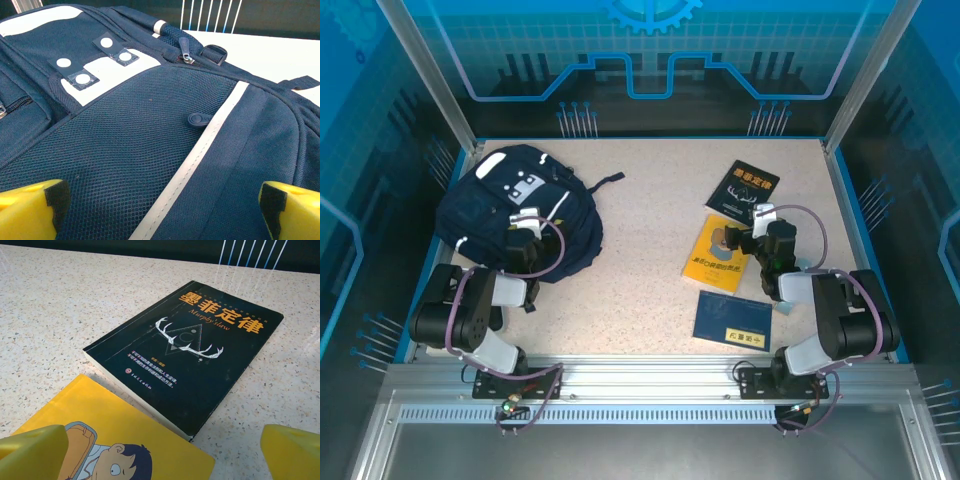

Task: Pack the student bag
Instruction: Move the student bag to the center of the table.

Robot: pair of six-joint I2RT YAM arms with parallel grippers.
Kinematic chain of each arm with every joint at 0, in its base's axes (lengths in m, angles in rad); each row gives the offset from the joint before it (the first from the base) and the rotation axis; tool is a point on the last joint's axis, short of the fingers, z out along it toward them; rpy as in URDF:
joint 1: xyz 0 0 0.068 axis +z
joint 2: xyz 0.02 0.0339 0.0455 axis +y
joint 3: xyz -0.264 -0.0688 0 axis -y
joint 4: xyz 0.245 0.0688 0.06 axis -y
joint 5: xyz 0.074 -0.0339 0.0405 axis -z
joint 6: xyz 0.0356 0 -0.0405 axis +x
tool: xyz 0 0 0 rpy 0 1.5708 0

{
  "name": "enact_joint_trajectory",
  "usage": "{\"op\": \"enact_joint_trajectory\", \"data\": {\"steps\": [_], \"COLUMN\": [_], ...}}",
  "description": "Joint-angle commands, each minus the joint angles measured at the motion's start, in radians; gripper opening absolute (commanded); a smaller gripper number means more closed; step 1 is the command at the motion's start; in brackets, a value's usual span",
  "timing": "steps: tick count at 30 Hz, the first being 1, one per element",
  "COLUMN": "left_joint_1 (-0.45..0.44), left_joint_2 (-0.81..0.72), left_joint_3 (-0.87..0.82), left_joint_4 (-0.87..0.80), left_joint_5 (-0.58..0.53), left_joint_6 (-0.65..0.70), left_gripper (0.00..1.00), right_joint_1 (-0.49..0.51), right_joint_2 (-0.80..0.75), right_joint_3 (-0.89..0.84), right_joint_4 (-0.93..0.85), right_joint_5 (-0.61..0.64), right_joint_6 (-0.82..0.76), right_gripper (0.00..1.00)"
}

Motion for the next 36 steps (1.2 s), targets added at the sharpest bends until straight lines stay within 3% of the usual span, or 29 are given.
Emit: {"op": "enact_joint_trajectory", "data": {"steps": [1, 21, 23, 26, 31, 36], "left_joint_1": [0.0, 0.0, 0.0, -0.005, -0.011, -0.011], "left_joint_2": [0.007, 0.008, -0.002, -0.071, -0.263, -0.455], "left_joint_3": [0.018, 0.016, 0.016, 0.018, 0.02, 0.152], "left_joint_4": [0.017, 0.017, 0.015, -0.046, -0.21, -0.612], "left_joint_5": [-0.01, -0.008, -0.016, -0.032, -0.051, -0.057], "left_joint_6": [0.004, 0.004, 0.005, 0.006, -0.004, -0.148], "left_gripper": [0.99, 0.99, 0.99, 0.99, 0.99, 0.99], "right_joint_1": [-0.011, -0.014, -0.007, 0.005, 0.02, 0.051], "right_joint_2": [0.01, 0.01, -0.01, -0.093, -0.263, -0.396], "right_joint_3": [0.019, 0.018, 0.016, 0.045, 0.134, 0.261], "right_joint_4": [0.004, 0.007, -0.004, -0.121, -0.392, -0.714], "right_joint_5": [-0.012, -0.021, -0.03, 0.011, 0.054, 0.104], "right_joint_6": [-0.015, -0.015, -0.028, -0.026, -0.003, 0.145], "right_gripper": [1.0, 1.0, 0.94, 1.0, 1.0, 1.0]}}
